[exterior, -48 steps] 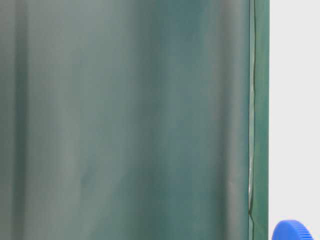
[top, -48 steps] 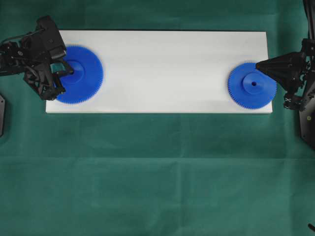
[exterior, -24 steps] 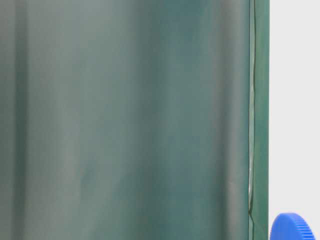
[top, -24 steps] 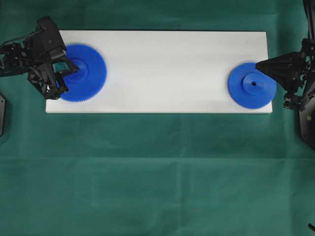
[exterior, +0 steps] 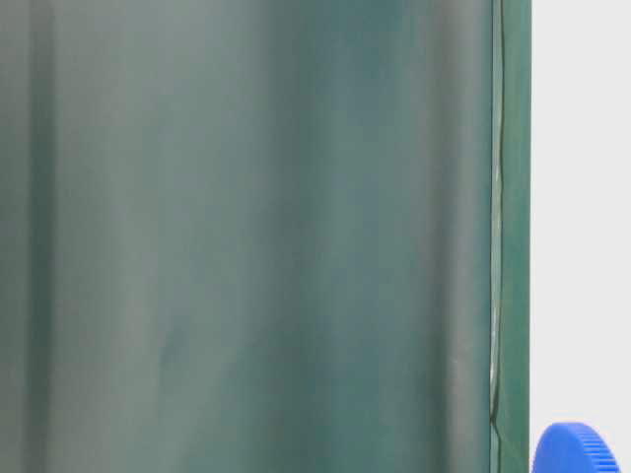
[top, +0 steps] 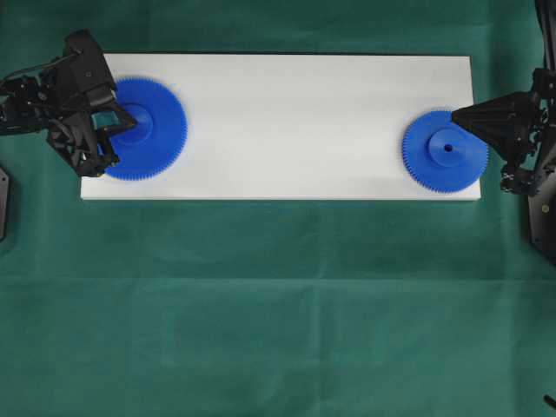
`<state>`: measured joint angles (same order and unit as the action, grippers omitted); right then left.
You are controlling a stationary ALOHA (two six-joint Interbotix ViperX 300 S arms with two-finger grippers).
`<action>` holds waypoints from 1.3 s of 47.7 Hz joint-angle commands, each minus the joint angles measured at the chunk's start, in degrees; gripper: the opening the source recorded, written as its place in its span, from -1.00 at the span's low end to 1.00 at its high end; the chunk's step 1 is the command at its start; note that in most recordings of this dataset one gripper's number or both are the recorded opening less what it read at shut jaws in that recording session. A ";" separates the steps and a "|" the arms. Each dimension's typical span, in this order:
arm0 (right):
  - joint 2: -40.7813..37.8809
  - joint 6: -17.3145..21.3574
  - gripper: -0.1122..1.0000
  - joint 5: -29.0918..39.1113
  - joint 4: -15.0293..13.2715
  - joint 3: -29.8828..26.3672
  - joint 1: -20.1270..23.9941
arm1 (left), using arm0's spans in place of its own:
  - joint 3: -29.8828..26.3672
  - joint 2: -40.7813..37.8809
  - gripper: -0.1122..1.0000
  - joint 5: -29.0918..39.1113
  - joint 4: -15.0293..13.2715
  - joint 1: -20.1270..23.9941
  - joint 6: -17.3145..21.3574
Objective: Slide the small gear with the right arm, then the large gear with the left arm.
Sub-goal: 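Lower the left gripper tip onto the hub of the large blue gear, then slide the large blue gear rightward with the left gripper against the small gear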
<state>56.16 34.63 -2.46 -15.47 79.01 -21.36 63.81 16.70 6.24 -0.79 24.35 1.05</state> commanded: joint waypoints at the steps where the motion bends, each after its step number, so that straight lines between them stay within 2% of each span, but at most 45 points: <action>1: -0.18 0.09 0.10 -0.44 -0.09 -1.05 0.18 | -0.09 -0.70 -0.80 0.79 0.09 -0.35 -0.09; 13: -0.18 0.09 0.10 -0.44 0.00 -1.14 0.18 | -2.02 -5.27 -0.80 0.35 0.09 -2.81 -0.09; 23: -0.18 0.09 0.10 -0.97 -0.09 -1.14 0.35 | -8.88 -10.63 -0.80 -1.67 0.09 -5.71 0.00; 33: -0.18 0.09 0.10 -1.23 -0.09 -1.14 0.62 | -21.53 -20.39 -0.80 -2.29 0.09 -7.03 0.09; 41: -0.18 0.09 0.10 -1.23 -0.09 -1.14 0.97 | -35.51 -31.82 -0.80 -1.32 0.09 -8.88 0.79; 50: 0.00 0.09 0.10 -1.32 -0.09 -0.97 1.23 | -51.68 -41.92 -0.80 6.06 0.09 -11.60 3.60; 56: 0.00 0.09 0.10 -1.32 -0.09 -0.53 1.41 | -57.48 -44.30 -0.80 9.23 0.09 -12.48 5.01; 62: 0.09 0.09 0.10 -1.32 -0.09 -0.09 1.41 | -59.50 -44.74 -0.80 9.23 0.09 -12.83 5.10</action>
<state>56.34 34.63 -3.25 -15.47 79.37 -20.13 5.19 -28.04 14.41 -0.70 12.57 5.98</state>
